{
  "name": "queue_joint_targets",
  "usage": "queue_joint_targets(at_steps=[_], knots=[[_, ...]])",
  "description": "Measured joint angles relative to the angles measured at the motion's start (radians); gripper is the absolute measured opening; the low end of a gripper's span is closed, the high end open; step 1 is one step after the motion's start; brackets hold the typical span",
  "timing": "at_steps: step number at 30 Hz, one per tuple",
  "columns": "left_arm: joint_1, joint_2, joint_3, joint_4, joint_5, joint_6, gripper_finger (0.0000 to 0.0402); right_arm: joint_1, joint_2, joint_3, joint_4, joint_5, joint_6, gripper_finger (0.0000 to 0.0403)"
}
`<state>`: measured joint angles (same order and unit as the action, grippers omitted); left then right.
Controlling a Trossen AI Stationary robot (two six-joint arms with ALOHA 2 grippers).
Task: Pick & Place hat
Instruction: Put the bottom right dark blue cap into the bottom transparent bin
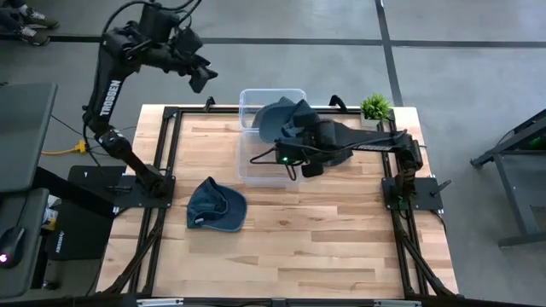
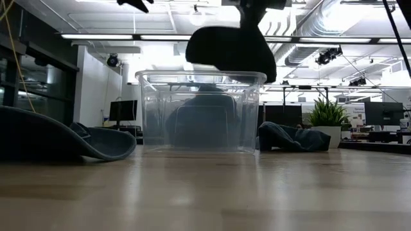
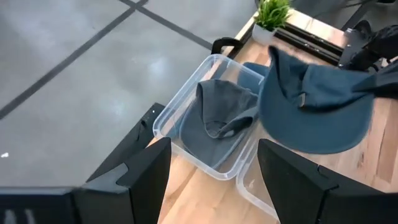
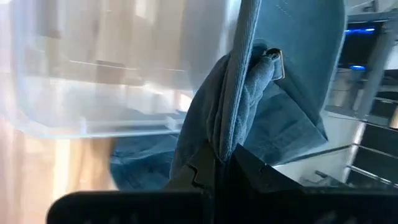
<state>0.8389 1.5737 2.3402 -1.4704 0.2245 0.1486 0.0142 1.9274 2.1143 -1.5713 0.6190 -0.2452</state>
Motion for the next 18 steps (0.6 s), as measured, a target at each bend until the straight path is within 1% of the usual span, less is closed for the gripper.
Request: queue_joint_targets(at_steps=[2,7,18], knots=[[-0.001,-0.019,0.000,-0.004,0.001,0.000,0.0237,0.004,0.021,0.000,0.001,-0.025,0.006,0.0013],[-0.001,-0.059,0.000,-0.015,-0.001,-0.023,0.0237,0.020,0.061,0.000,0.000,-0.046,0.022,0.0013],[-0.001,-0.080,-0.001,-0.025,0.000,-0.029,0.0237,0.040,0.138,0.000,0.002,-0.141,0.023,0.0013]])
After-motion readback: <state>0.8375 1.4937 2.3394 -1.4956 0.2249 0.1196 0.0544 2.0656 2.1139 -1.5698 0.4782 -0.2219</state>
